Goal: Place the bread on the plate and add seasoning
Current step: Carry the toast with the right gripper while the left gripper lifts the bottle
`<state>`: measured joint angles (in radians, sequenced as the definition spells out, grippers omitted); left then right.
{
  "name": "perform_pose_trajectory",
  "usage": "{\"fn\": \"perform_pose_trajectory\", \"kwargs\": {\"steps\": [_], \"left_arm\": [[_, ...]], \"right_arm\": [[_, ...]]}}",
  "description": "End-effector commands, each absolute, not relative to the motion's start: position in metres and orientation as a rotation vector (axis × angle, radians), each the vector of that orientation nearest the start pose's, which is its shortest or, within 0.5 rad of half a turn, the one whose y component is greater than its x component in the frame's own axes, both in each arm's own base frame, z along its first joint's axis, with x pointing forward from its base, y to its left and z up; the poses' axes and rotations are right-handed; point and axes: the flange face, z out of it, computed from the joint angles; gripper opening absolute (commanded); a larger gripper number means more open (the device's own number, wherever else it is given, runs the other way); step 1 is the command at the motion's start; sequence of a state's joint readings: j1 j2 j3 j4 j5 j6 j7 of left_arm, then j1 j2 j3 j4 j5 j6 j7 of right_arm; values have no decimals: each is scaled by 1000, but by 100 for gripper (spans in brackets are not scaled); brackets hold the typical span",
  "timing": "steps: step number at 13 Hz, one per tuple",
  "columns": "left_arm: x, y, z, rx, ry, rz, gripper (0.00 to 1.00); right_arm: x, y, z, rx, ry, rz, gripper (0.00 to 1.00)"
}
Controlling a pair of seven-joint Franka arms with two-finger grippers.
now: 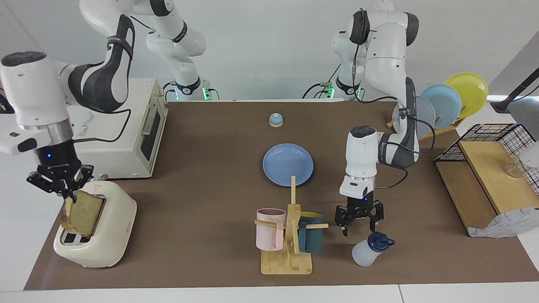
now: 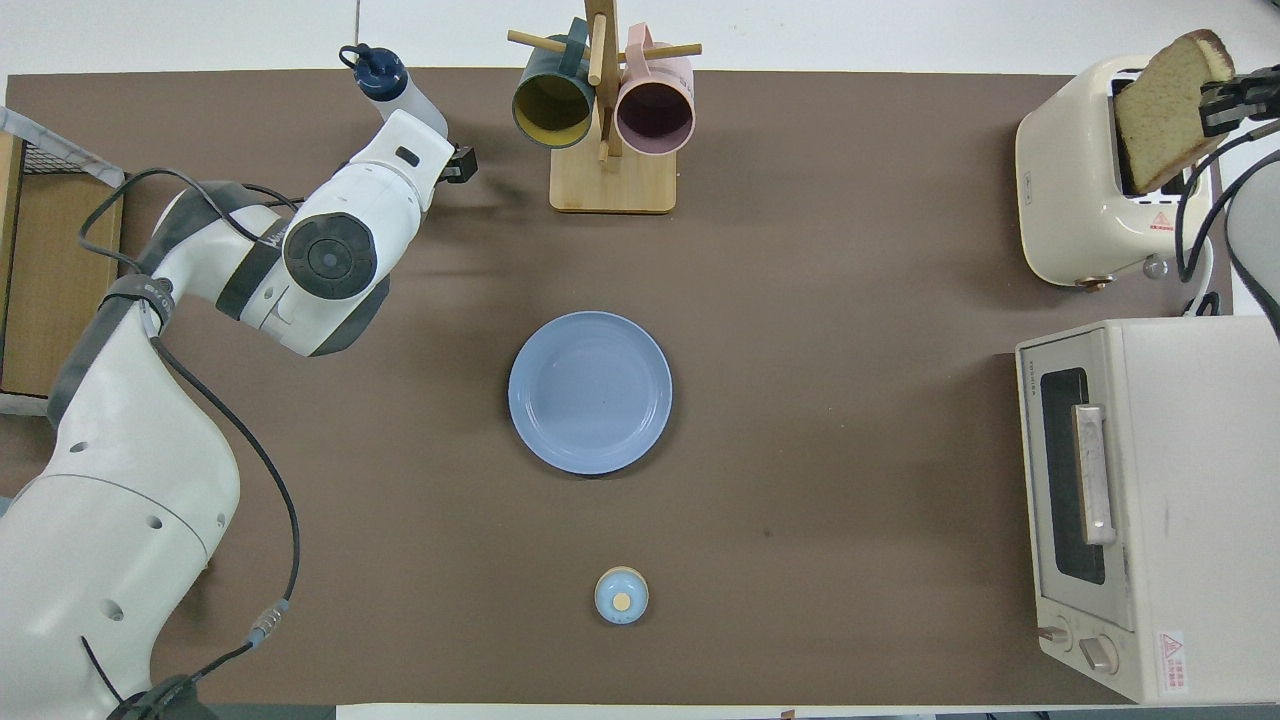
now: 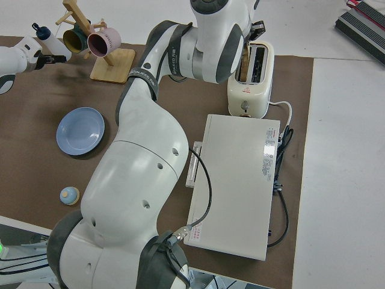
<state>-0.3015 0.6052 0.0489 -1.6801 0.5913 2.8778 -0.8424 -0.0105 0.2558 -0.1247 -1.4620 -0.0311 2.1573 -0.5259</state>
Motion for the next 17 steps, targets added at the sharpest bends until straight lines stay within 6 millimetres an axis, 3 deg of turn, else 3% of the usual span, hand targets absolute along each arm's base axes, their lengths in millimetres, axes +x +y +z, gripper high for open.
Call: {"fn": "perform_pose_trajectory", "kwargs": {"steps": [1, 3, 5, 7, 9, 11, 13, 16, 17], "left_arm": [[700, -214, 311, -2950, -63, -1084, 100], [703, -216, 313, -2943, -53, -1094, 100], [709, -210, 310, -2924, -37, -1101, 100], [716, -219, 292, -2921, -22, -1095, 100], [726, -202, 290, -2912, -41, -1114, 100], [729, -201, 294, -2900, -20, -1127, 100], [732, -202, 298, -2898, -22, -1137, 100], [733, -204, 297, -2895, -18, -1135, 100], [736, -204, 300, -2892, -23, -1147, 100]], "right_arm": [[629, -3, 658, -3167, -706, -597, 0], [612, 51, 664, -3156, -435, -528, 0], [596, 126, 656, -3106, -444, -539, 0], [571, 169, 638, -3083, -357, -481, 0], [549, 211, 616, -2980, -146, -454, 0], [536, 264, 590, -2918, -57, -428, 0], [529, 325, 551, -2877, 25, -432, 0], [518, 391, 496, -2832, 117, -428, 0], [501, 414, 473, -2828, 87, -414, 0]]}}
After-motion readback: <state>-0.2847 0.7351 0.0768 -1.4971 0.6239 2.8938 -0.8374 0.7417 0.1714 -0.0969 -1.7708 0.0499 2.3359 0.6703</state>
